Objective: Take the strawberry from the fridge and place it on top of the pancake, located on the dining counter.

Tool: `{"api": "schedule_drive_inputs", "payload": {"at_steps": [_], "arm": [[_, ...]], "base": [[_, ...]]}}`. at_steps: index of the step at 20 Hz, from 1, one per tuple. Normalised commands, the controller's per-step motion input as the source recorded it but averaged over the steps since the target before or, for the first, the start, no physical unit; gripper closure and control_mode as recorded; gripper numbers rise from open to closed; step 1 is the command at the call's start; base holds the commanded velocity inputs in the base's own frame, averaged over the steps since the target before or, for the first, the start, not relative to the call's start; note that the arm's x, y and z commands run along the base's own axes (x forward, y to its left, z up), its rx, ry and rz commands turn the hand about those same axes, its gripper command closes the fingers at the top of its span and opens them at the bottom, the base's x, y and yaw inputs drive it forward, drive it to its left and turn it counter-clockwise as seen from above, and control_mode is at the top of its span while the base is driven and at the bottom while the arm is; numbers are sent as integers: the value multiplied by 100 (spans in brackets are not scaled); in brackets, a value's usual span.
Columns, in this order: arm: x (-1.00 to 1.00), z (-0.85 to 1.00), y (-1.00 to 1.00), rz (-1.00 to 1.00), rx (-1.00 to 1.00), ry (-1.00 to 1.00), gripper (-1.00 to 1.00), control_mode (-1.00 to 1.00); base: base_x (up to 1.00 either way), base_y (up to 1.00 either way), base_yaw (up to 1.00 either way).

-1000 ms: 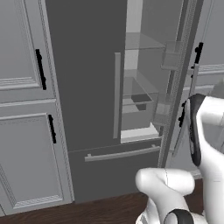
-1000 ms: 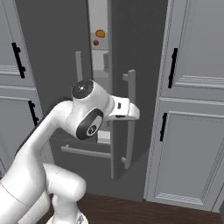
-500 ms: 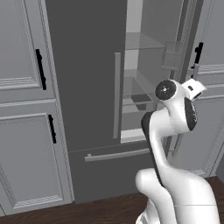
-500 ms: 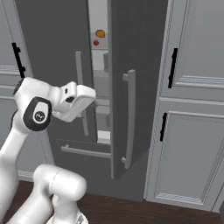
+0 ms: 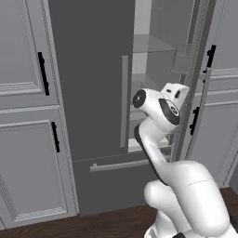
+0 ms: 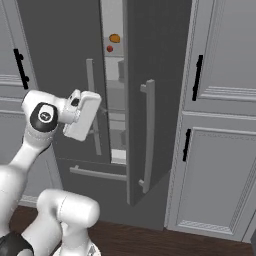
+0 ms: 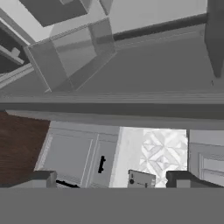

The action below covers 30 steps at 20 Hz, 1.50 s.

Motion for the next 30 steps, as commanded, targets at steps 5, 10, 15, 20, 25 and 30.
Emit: {"api": "schedule_drive_inputs", "payload": {"at_steps": [5,10,15,20,25,30], "arm": [[56,-30,-38,3,-4,23,-100,-100],[45,-15,-37,4,-4,20,-100,-100],[58,-18,-15,10,-6,16,-100,-100],[32,-17,-15,7,-5,16,-100,-100],[0,-18,-50,0,0,15,-100,-100],[-15,-1,-69,0,-1,19,-100,-100]], "base": [[0,0,0],[0,0,0],[0,0,0],[0,0,0],[0,0,0],[0,0,0]]}}
